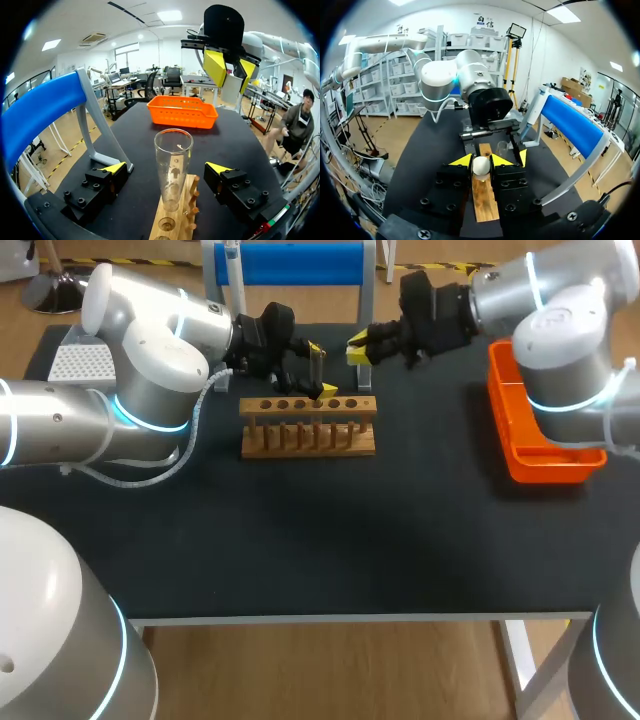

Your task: Invert the test tube, pick up the pipette, mount the tip to pipette, aspirate from beaker and dispense into the tube, eject the tip, return the pipette, and cap with the stopper.

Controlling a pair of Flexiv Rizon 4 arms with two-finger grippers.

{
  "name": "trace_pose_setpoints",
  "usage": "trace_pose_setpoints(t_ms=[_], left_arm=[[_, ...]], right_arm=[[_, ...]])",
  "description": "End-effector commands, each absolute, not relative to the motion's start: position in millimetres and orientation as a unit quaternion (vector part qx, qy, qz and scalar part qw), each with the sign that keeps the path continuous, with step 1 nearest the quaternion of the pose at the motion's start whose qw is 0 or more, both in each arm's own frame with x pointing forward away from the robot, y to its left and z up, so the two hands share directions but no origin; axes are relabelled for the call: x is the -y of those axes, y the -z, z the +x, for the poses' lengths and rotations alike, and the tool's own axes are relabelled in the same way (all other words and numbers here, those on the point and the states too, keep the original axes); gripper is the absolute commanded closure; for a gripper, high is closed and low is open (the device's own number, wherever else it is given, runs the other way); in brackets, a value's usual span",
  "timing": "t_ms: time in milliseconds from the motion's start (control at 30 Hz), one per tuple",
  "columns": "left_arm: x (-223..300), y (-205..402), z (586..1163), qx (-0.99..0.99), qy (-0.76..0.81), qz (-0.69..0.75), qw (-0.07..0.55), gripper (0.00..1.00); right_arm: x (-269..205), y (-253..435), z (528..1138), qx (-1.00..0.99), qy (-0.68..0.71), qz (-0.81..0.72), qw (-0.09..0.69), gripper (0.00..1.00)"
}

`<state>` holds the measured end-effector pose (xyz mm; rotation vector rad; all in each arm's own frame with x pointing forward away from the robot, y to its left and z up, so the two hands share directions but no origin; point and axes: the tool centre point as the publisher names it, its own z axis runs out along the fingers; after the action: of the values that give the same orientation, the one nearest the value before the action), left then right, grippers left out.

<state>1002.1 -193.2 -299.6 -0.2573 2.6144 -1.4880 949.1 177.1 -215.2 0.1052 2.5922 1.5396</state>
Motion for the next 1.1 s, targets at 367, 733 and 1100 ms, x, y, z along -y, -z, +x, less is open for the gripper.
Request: trace_pose_setpoints(t_ms=[367,733,1100], left_arm=[[192.9,300.3,1002.0,-0.864,0.492,-0.085,0.062,0.00],[192.9,300.3,1002.0,-0.864,0.492,-0.085,0.062,0.00],[192.9,300.3,1002.0,-0.864,0.492,-0.085,0.062,0.00]], right_arm=[[-203.2,206.4,973.6,-0.870,-0.489,0.013,0.055,1.00],[-214.4,207.0,981.7,-0.875,-0.481,0.009,0.055,1.00],[-221.7,207.4,985.0,-0.878,-0.476,0.004,0.054,1.00]])
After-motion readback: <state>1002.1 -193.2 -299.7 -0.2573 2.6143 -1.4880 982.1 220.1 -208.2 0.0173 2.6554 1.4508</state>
